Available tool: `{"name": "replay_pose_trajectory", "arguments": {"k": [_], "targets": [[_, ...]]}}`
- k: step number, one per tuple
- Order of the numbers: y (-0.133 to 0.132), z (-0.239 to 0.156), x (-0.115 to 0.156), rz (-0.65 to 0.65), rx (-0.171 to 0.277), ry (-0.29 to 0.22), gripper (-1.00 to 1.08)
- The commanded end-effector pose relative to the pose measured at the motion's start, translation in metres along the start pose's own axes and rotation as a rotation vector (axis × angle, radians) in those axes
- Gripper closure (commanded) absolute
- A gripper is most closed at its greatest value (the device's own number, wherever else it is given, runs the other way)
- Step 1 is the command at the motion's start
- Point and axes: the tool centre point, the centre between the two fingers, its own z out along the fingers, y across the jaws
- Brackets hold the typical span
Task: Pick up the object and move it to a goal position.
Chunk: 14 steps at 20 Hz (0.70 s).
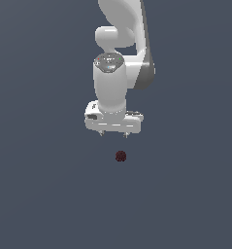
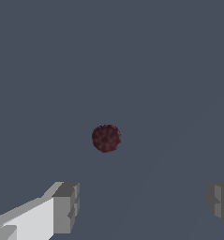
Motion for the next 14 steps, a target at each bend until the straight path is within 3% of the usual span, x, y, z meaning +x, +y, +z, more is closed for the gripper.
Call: {"name": "replay_pose_trajectory", "arguments": {"k": [1, 14], "targets": [[-0.001, 0.003, 0.000, 0.034, 0.000, -0.002, -0.92], [-0.009, 0.027, 0.005, 0.337, -0.001, -0.013, -0.92]]}}
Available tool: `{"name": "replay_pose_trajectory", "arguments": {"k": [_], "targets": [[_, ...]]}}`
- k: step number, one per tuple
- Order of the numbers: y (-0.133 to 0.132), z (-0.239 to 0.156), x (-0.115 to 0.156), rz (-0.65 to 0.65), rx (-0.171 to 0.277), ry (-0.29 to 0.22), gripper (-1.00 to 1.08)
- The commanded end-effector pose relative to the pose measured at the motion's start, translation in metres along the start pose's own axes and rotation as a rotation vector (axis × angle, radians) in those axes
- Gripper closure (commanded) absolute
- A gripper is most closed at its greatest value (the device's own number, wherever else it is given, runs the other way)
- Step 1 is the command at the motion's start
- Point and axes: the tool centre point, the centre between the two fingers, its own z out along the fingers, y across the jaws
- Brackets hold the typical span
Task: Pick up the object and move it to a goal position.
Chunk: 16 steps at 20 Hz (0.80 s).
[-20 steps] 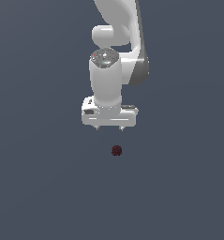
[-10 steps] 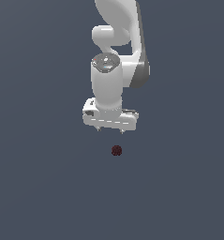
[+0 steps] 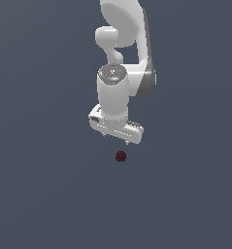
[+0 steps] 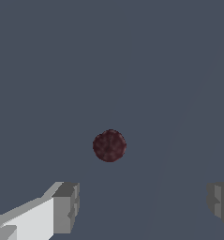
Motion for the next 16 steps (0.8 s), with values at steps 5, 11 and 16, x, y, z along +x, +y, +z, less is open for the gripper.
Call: {"name": "replay_pose_trajectory", "arguments": {"k": [5, 11, 16], "targets": [[-0.005, 0.014, 0.001, 0.173, -0.004, -0.005, -0.92], [-0.009, 0.027, 0.001, 0.331, -0.009, -0.007, -0.92], [-0.012, 0.037, 0.002, 0.463, -0.014, -0.008, -0.92]]}}
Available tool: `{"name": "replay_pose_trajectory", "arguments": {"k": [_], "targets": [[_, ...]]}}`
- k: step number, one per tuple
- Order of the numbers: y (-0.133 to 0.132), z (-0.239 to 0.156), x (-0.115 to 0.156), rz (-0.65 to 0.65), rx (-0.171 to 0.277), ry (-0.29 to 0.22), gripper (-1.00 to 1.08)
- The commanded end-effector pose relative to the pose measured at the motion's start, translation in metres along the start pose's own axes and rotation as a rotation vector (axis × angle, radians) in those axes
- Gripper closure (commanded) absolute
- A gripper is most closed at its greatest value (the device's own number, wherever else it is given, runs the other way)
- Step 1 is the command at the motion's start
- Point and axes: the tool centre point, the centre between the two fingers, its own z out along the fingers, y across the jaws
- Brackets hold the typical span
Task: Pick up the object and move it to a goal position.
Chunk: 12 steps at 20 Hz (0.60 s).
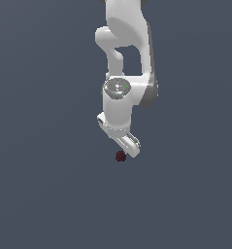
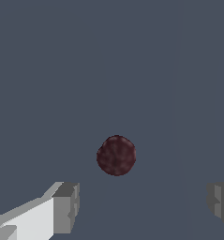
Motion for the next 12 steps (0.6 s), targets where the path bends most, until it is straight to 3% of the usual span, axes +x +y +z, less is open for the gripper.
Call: {"name": "replay_pose_trajectory", "arguments": {"k": [1, 12], "targets": [[-0.002, 0.005, 0.000, 0.067, -0.002, 0.000, -0.92], [-0.008, 0.028, -0.003, 0.355, -0.014, 0.006, -0.92]]}}
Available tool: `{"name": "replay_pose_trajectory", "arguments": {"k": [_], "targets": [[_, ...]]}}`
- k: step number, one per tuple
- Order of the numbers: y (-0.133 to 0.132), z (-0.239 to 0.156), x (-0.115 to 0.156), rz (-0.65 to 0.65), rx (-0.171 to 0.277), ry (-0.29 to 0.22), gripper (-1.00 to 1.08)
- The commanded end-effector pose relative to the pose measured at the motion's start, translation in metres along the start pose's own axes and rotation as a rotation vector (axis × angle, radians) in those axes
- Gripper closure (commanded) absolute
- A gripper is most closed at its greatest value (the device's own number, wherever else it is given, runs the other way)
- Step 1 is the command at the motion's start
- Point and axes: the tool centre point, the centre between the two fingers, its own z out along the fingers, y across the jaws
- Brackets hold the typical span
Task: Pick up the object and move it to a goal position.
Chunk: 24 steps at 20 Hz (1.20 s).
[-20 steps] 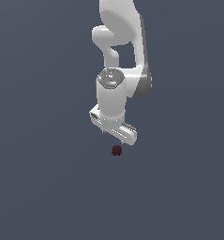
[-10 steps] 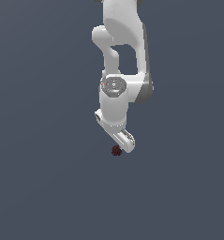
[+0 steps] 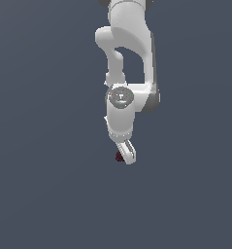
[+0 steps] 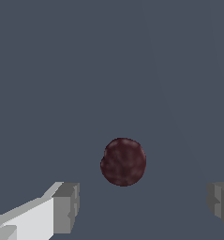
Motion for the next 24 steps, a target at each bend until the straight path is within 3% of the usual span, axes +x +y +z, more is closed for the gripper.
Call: {"name": "replay_pose_trajectory", "arguments": {"k": [1, 12, 24], "targets": [[-0.001, 0.005, -0.001, 0.067, -0.002, 0.002, -0.92], [-0.005, 0.021, -0.004, 0.264, -0.008, 0.011, -0.92], [-0.005, 0.027, -0.005, 0.302, -0.009, 0.013, -0.92]]}}
